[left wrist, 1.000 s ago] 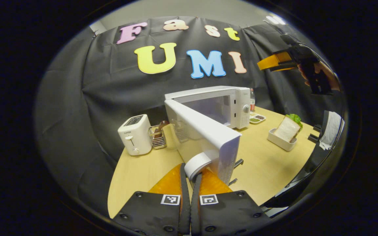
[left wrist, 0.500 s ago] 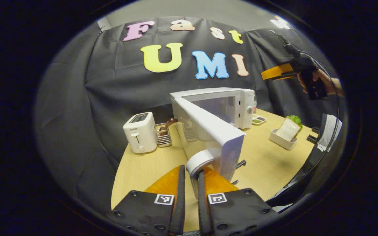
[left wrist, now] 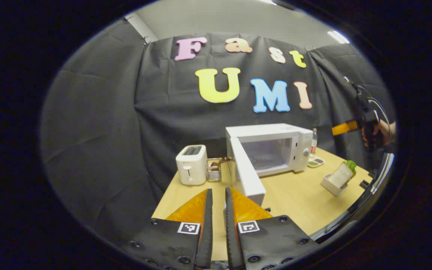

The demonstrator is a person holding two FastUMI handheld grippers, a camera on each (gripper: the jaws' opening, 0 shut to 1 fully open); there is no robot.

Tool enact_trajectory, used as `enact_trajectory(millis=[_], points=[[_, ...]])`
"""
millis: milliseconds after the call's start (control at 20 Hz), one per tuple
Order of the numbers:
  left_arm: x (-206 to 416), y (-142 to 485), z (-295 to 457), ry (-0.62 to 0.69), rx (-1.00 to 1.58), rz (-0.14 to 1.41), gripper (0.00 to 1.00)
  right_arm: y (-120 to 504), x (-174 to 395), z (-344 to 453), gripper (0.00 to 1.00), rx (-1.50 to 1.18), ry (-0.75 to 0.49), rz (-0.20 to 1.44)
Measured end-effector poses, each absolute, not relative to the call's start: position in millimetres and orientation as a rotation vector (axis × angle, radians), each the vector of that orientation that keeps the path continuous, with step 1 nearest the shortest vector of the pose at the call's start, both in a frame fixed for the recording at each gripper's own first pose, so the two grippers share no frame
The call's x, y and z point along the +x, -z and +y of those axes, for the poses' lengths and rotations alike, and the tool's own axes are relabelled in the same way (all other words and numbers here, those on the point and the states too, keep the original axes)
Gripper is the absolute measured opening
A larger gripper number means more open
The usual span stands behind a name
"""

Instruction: Open the microwave oven with the left hand, put the food in, and close the microwave oven.

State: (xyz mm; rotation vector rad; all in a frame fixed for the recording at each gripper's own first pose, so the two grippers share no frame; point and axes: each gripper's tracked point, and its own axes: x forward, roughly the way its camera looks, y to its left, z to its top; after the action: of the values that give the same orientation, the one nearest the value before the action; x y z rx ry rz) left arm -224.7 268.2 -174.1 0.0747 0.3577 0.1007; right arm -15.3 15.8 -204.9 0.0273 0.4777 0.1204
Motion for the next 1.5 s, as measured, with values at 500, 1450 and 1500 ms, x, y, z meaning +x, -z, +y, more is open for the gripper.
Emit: enact_trajectory(millis=[500, 1450, 1500], points=[[-106, 69, 100, -0.021, 0.028, 0.127, 0.99, 284, -48, -81, 0.98, 0.112, -0.075, 0.708], [-41, 52, -4, -0.012, 0.090, 0.160, 0.95, 383, -89, -60, 0.64, 0.410, -0.263, 1.140], [-40, 53, -5, -0.007, 0.090, 0.161, 0.91, 381, -92, -58, 0.54, 0.424, -0.274, 1.148]])
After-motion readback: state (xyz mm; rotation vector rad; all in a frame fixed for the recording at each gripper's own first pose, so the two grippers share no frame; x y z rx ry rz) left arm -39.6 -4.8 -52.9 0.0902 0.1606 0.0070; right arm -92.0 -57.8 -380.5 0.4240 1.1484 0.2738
